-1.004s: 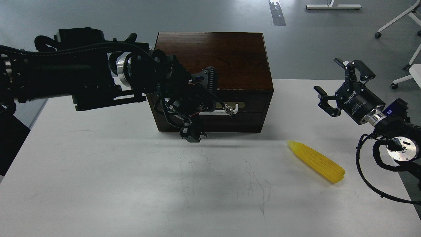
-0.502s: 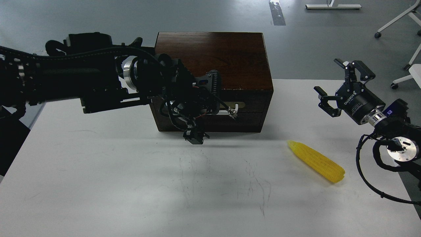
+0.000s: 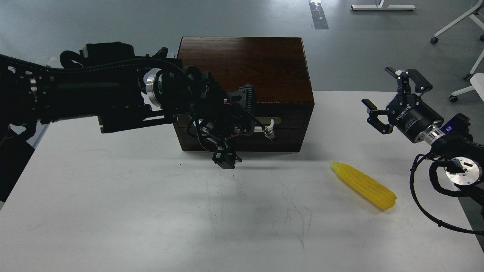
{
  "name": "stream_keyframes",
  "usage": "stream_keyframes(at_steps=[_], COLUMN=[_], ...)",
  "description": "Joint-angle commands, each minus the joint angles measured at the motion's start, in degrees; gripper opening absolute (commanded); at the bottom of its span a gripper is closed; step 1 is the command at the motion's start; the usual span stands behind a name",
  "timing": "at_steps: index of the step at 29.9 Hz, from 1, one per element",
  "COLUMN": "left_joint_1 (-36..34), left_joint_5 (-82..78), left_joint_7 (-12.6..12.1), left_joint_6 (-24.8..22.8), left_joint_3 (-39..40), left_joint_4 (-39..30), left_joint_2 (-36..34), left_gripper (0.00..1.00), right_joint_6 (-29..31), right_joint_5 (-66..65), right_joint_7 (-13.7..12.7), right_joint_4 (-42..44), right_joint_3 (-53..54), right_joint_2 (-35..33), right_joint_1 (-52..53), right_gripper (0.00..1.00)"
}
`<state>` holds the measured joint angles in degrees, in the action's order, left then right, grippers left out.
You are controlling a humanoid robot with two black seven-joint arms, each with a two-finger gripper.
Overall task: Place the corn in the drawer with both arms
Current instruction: 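Hook the left gripper onto the white drawer handle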
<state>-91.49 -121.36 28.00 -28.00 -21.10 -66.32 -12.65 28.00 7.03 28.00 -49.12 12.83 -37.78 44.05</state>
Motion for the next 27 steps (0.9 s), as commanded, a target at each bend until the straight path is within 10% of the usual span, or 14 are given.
stream_keyframes(at_steps=[1,27], left_joint_1=[0.3,0.1], left_joint_5=[0.0,0.8], left_joint_7=[0.0,0.0], left_joint_6=[0.0,0.0], left_joint_3=[0.0,0.0], left_joint_4=[0.5,-6.4], left_joint_2=[0.1,0.2], left_gripper=[0.98,0.98], right_joint_6=[0.0,0.0], right_joint_5=[0.0,0.0], right_joint_7=[0.0,0.0], right_joint_4=[0.0,0.1], right_joint_3=[0.0,0.0], right_joint_2=[0.0,0.0], right_joint_1=[0.0,-0.2], right_gripper=[1.00,1.00])
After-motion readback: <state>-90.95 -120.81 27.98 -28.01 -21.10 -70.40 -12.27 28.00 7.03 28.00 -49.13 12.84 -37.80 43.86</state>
